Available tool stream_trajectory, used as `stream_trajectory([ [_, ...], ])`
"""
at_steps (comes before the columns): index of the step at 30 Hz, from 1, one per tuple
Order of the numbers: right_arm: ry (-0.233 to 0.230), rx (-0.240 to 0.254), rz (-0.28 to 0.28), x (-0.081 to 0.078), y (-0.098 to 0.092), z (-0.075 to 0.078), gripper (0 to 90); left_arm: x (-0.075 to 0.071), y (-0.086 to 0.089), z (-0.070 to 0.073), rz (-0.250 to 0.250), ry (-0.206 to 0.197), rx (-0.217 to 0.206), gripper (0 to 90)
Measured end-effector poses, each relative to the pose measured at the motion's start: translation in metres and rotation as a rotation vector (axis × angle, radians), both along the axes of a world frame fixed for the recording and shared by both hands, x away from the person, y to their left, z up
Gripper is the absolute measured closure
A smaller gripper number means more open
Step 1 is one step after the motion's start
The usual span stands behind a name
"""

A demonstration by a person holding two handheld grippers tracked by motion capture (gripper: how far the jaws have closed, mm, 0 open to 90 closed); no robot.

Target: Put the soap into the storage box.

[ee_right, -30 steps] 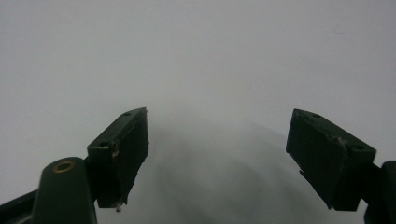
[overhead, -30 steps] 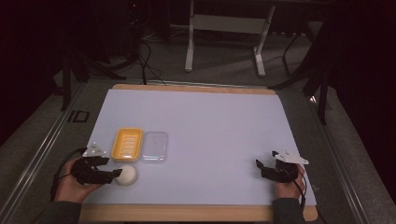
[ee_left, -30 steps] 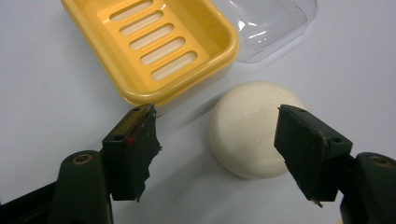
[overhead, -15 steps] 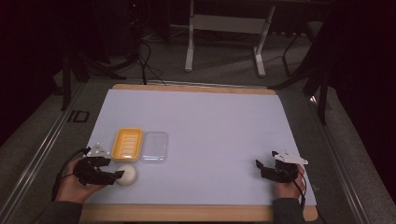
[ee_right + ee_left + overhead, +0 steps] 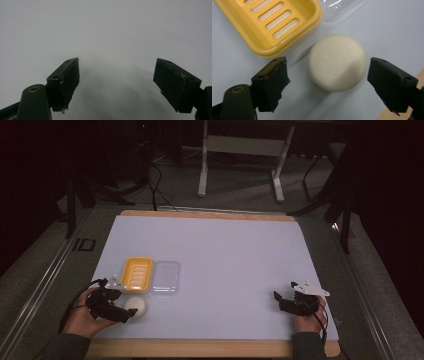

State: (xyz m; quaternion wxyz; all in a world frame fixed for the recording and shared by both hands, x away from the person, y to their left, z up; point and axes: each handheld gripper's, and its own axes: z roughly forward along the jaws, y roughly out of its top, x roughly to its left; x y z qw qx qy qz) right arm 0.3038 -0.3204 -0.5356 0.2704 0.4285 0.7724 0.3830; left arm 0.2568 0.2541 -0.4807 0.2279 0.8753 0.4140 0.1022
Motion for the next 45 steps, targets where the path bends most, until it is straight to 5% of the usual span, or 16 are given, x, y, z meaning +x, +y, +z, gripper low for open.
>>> stream_trajectory([
  [45, 0.004, 0.0, 0.002, 0.0, 0.0, 0.0, 20.7, 0.02, -0.032, -0.024, -0.124, 0.135, 0.202, 15.9],
])
